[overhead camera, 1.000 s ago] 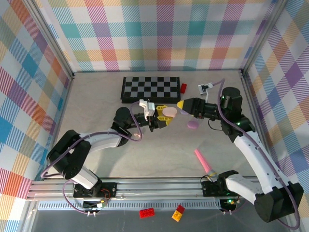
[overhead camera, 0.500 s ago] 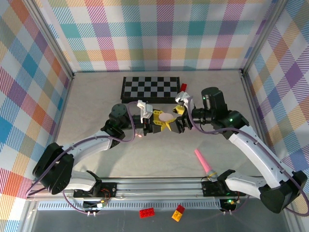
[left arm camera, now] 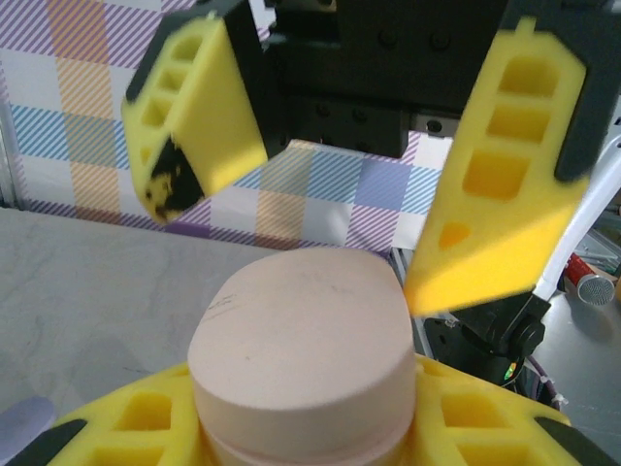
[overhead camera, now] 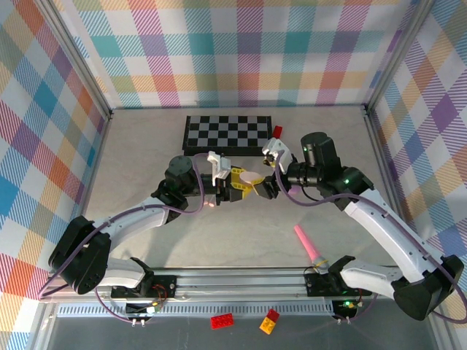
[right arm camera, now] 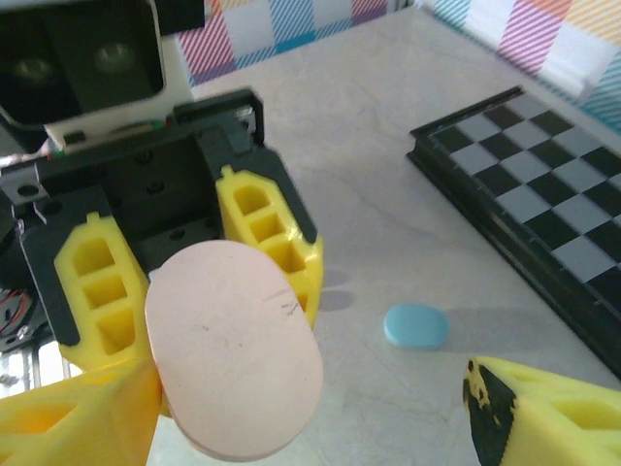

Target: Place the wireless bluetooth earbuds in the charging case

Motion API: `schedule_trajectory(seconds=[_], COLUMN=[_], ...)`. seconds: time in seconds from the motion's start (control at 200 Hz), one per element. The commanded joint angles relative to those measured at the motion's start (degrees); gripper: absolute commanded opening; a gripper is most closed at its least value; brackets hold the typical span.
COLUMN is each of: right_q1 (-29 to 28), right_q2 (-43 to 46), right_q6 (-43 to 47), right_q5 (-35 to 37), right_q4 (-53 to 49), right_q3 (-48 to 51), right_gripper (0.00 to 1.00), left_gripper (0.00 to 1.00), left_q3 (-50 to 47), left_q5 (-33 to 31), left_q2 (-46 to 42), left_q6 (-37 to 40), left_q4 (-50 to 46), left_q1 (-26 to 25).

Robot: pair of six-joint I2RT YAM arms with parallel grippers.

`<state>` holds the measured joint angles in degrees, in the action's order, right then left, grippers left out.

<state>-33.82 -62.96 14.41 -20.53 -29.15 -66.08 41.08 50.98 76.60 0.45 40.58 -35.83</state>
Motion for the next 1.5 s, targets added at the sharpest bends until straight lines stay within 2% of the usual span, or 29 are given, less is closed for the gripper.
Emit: schedule_trajectory(seconds=[0.0,0.415,0.695,0.825,0.92,1.03,1.16,1.325,1.495], right_q1=[0.21,0.25,0.34,0.34,0.34,0.34,0.34,0.29,0.32], right_q2=[1.86,0.52,-1.51,-1.82,-1.49,-0.85,-2.04,-2.87,-1.96], right_q6=[-1.27,-4.0,-2.58,-2.5,-2.63,-3.08,-2.7,-1.27,1.89], right_q5=[4.89,7.04,4.21,0.57,-1.86,-2.49,-3.09,-8.77,-12.06], right_q4=[4.77,6.38,3.41,2.19,1.8,2.6,2.33,3.32,2.41], right_q3=[0.87,0.7,-0.88,-1.67,-1.86,-1.29,-1.43,-1.6,-1.43], right_gripper=[0.79,0.77,0.67,0.67,0.71,0.72,0.6,0.34,0.09], left_gripper=[0.32,0.32,0.32,0.32,0.32,0.32,0.32,0.32,0.32], left_q3=[1.2,0.93,0.58,0.66,0.67,0.74,1.02,1.89,1.68], left_q5=[3.16,5.38,5.28,5.02,4.57,4.78,6.1,9.21,8.35], left_q2=[-1.46,-2.1,-2.86,-2.53,-2.51,-2.37,-2.66,-2.93,-3.73], left_q6=[0.08,0.35,0.88,1.1,1.13,1.06,1.01,1.06,2.09], left_q4=[1.75,1.96,1.7,0.91,0.82,0.97,0.91,-1.59,-2.86], left_q1=[0.15,0.15,0.15,0.19,0.22,0.24,0.24,0.24,0.24])
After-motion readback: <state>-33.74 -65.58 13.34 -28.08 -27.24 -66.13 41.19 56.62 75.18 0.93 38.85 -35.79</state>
